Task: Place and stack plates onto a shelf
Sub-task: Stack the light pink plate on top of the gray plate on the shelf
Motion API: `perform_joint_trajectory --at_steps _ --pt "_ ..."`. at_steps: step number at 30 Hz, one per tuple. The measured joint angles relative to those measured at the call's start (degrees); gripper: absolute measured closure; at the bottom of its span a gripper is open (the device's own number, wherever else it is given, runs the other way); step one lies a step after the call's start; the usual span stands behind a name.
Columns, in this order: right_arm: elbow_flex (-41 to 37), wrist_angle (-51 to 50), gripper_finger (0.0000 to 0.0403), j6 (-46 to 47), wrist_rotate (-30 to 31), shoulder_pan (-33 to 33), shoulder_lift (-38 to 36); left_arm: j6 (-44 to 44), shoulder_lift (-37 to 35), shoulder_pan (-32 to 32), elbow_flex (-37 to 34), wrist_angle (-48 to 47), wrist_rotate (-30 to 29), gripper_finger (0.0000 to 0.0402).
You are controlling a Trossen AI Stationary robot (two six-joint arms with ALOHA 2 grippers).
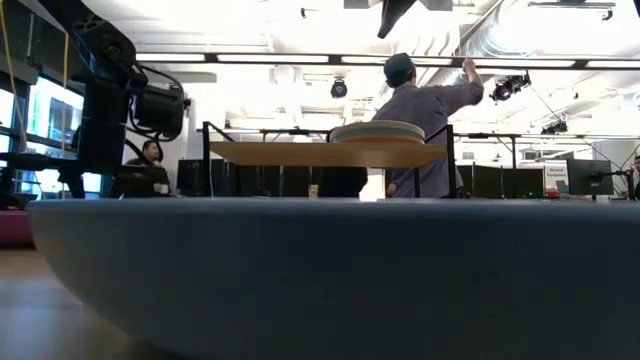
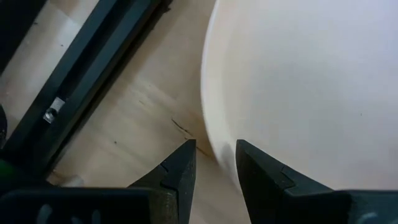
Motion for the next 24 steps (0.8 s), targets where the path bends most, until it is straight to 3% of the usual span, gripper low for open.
perform_joint_trajectory --at_steps 5,13,24 --pt "0.0 -0.2 0.0303 0.3 0.0 0.0 0.0 0.7 0.0 1.0 0.0 0.4 -0.6 0.0314" --pt "0.0 -0.2 0.0303 0.6 0.0 0.0 0.0 1.4 0.0 1.0 0.0 2.4 -1.9 0.0393" --pt "0.0 -0.2 0.0303 0.6 0.0 0.0 0.0 1.4 0.0 1.0 0.0 1.6 -3.1 0.0399"
